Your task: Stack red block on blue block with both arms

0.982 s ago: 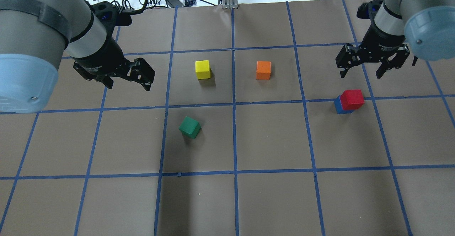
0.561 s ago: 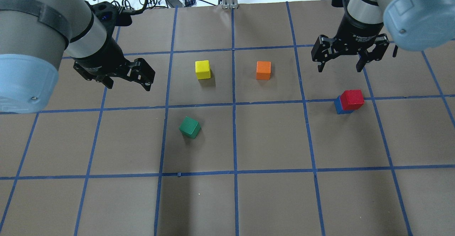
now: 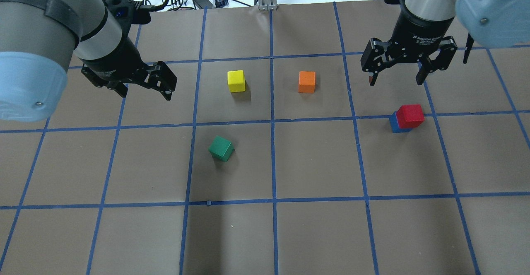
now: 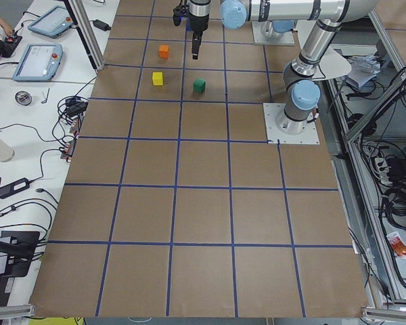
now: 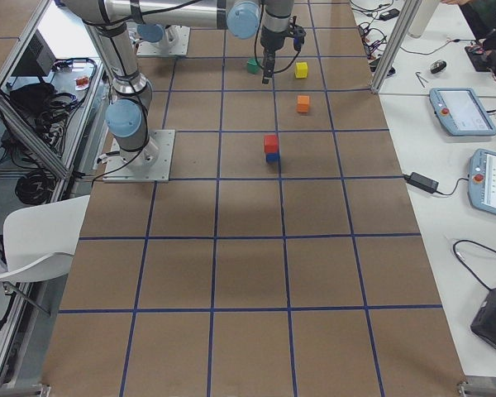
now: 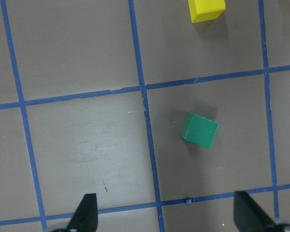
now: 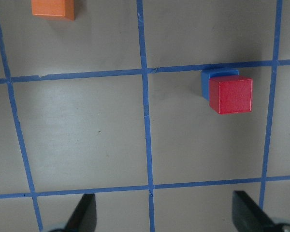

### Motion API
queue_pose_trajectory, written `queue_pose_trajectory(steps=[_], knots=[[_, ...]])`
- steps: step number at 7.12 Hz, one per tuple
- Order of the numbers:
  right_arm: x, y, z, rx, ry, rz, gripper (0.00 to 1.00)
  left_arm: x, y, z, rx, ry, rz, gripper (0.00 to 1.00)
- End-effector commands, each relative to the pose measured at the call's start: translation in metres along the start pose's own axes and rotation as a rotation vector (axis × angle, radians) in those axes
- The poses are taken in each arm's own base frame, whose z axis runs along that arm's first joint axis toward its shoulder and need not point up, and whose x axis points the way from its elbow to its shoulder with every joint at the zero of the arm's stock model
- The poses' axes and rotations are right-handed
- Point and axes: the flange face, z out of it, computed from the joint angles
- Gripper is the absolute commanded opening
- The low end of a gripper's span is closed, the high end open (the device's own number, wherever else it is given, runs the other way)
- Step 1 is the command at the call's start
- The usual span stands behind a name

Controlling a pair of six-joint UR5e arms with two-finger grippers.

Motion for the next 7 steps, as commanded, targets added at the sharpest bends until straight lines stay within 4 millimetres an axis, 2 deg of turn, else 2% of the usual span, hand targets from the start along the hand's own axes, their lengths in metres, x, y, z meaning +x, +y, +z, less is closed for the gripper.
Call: queue_pose_trajectory(steps=[1, 3, 4, 7], knots=[[0.012, -0.003, -0.001, -0.003, -0.004, 0.025, 1.0, -0.004, -0.016, -0.011, 0.013, -0.015, -0.012, 1.0], [0.013, 0.0, -0.005, 0.006, -0.001, 0.055, 1.0, -0.004, -0.027, -0.015, 0.023, -0.008, -0.035, 1.0], [0.013, 0.001, -0.005, 0.004, -0.001, 0.055, 1.0, 0.002, -0.025, -0.01, 0.022, -0.007, -0.023, 1.0], [0.013, 0.001, -0.001, -0.005, -0.003, 0.055, 1.0, 0.003, -0.026, -0.01, 0.021, -0.005, -0.028, 1.0]])
